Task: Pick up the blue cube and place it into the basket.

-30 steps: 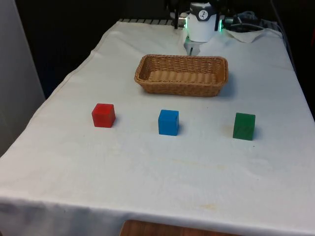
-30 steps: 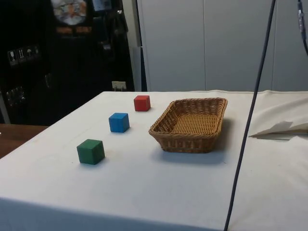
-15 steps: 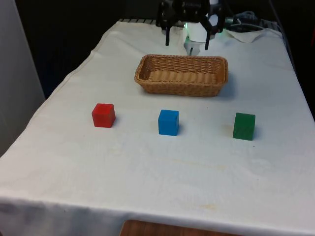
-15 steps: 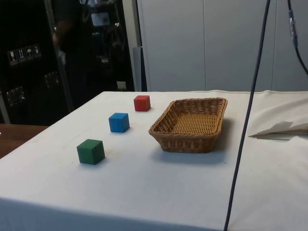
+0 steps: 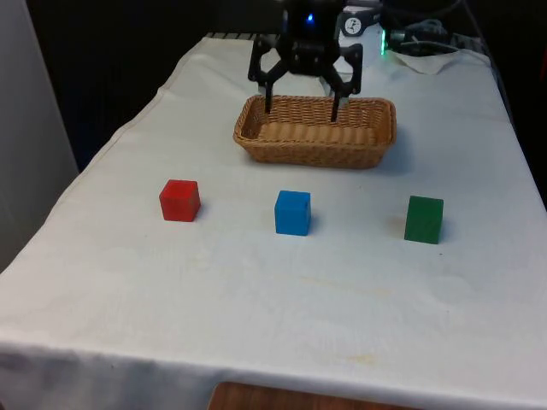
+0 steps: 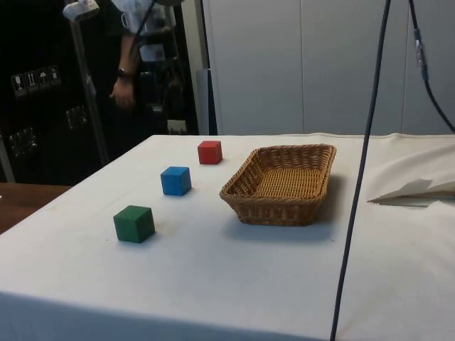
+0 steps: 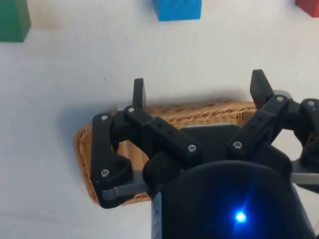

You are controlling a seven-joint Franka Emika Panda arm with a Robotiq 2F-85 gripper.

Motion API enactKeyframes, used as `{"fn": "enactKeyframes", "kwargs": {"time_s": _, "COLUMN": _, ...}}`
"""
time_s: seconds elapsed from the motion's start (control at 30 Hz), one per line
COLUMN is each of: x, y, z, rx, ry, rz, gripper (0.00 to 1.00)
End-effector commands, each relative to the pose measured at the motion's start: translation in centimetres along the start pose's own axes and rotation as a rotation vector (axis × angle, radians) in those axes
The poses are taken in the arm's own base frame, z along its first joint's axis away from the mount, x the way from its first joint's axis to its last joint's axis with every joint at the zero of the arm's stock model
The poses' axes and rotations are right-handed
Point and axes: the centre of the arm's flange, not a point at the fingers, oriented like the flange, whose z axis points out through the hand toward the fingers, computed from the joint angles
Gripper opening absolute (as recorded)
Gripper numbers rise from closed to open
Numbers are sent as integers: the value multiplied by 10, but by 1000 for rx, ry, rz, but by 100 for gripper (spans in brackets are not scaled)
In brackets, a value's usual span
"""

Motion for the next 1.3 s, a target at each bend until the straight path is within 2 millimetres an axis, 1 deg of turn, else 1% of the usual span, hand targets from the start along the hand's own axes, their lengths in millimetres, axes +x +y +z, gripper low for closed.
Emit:
{"fn": "enactKeyframes", "kwargs": {"time_s": 0.0, "x": 1, "y": 2, "z": 2, "rx": -1, "ry": 4, "rz": 0, "gripper": 100}}
{"fn": "enactKeyframes", "kwargs": {"time_s": 0.03, "x": 2, "y": 7, "z": 9, "rx": -4, "ry": 12, "rz": -4, "gripper": 100}}
{"fn": "enactKeyframes", "kwargs": {"time_s": 0.23, "x": 4, "y": 19, "z": 27, "rx": -9, "ry": 32, "rz": -3, "gripper": 100}}
{"fn": "enactKeyframes", "kwargs": {"time_s": 0.33, "x": 5, "y": 20, "z": 33, "rx": -9, "ry": 45, "rz": -4, "gripper": 100}}
{"fn": "enactKeyframes", "kwargs": {"time_s": 0.37, "x": 5, "y": 20, "z": 33, "rx": -14, "ry": 31, "rz": -3, "gripper": 100}}
{"fn": "enactKeyframes", "kwargs": {"time_s": 0.5, "x": 9, "y": 19, "z": 40, "rx": -3, "ry": 69, "rz": -2, "gripper": 100}}
{"fn": "enactKeyframes", "kwargs": {"time_s": 0.7, "x": 9, "y": 18, "z": 51, "rx": 2, "ry": 84, "rz": -1, "gripper": 100}}
{"fn": "enactKeyframes", "kwargs": {"time_s": 0.83, "x": 7, "y": 18, "z": 65, "rx": 10, "ry": 95, "rz": 0, "gripper": 100}}
{"fn": "enactKeyframes", "kwargs": {"time_s": 0.9, "x": 7, "y": 17, "z": 71, "rx": 13, "ry": 99, "rz": 1, "gripper": 100}}
{"fn": "enactKeyframes", "kwargs": {"time_s": 0.93, "x": 6, "y": 17, "z": 70, "rx": 1, "ry": 90, "rz": 2, "gripper": 100}}
{"fn": "enactKeyframes", "kwargs": {"time_s": 1.03, "x": 6, "y": 15, "z": 80, "rx": 20, "ry": 106, "rz": 5, "gripper": 100}}
{"fn": "enactKeyframes", "kwargs": {"time_s": 1.17, "x": 7, "y": 12, "z": 89, "rx": 25, "ry": 115, "rz": 8, "gripper": 100}}
{"fn": "enactKeyframes", "kwargs": {"time_s": 1.23, "x": 8, "y": 7, "z": 97, "rx": 31, "ry": 118, "rz": 8, "gripper": 100}}
{"fn": "enactKeyframes", "kwargs": {"time_s": 1.27, "x": 7, "y": 12, "z": 92, "rx": 17, "ry": 105, "rz": 8, "gripper": 100}}
